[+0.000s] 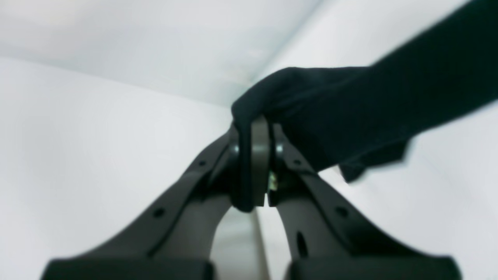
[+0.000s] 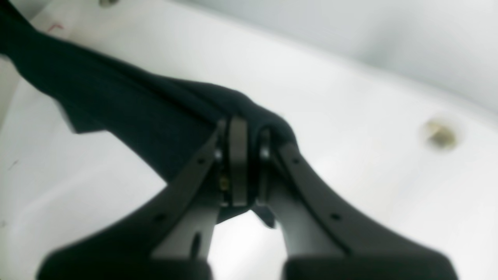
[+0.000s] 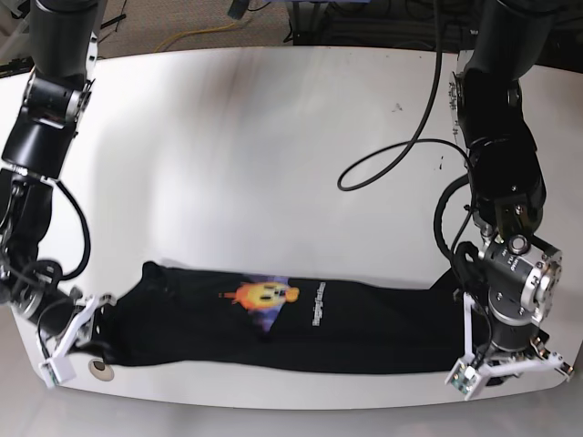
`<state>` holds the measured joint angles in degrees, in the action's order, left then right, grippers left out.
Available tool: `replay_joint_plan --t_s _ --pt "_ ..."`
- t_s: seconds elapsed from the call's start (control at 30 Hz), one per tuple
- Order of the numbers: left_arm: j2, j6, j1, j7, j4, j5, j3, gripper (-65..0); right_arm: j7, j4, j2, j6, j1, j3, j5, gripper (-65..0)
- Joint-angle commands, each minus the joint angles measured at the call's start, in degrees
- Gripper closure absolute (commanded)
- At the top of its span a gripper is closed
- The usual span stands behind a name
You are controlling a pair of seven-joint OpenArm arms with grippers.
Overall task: Fold the T-shirt properly
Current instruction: 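Lift the shirt edge with both grippers and pull it toward the robot, then swing the shirt back over the table and lay it flat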
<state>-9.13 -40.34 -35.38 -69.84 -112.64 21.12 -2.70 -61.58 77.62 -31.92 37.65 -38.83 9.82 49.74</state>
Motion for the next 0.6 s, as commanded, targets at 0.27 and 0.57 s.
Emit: replay_joint_plan --t_s 0.27,0.57 --pt "-6.39 0.34 -22.69 -4.93 -0.63 1.07 -1.56 0.0 0.44 -1.98 -7.77 0.11 -23.72 -12.15 0.59 0.0" --pt "-7.62 0.34 -23.31 -9.94 -1.16 0.99 -8.77 0.0 -3.43 1.19 -9.70 0.73 -19.59 -10.57 0.77 0.0"
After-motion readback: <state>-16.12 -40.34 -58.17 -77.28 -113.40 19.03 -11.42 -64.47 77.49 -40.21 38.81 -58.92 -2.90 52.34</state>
